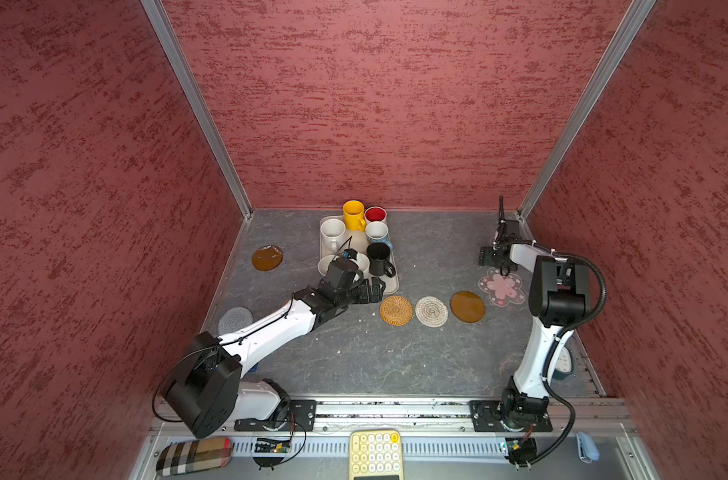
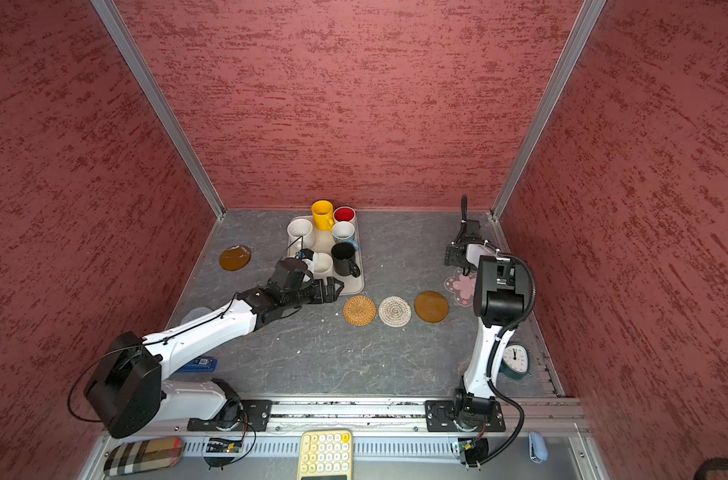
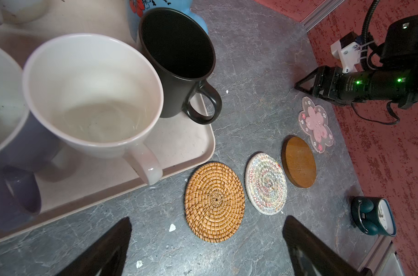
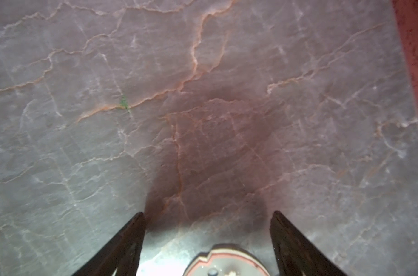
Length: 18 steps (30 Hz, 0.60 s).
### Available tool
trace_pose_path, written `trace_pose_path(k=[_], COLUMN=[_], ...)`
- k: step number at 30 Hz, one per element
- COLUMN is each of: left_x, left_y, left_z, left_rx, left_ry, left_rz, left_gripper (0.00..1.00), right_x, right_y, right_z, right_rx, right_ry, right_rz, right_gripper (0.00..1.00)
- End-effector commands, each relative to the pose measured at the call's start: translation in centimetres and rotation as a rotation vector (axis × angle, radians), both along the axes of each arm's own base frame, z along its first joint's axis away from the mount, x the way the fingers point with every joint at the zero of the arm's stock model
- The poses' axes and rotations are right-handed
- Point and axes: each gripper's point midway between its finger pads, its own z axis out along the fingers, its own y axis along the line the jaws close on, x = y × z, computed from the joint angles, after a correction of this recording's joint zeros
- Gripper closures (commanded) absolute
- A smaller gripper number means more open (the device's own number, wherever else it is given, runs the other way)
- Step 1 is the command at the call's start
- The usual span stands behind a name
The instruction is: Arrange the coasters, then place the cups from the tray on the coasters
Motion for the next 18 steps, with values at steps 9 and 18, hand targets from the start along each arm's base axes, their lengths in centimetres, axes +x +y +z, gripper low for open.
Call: trace_pose_path(k=[9,18], left_x=[-1.5,-2.7], left_y=[1.2,2.1], left_z=[0.7,0.6], left_rx=[-0.025,-0.044], left_ry=[-0.039,-0.047], left_rz=[0.01,0.019], left_gripper=[0.0,0.0], right_x=[-4.9,-7.3], right_y=[0.6,0.5], right_z=[-2.4,-2.9], right_rx=[0.018,0.009], right_ry=[0.118,0.167], right_rz=[0.021,-0.011], right_gripper=[0.2,0.22])
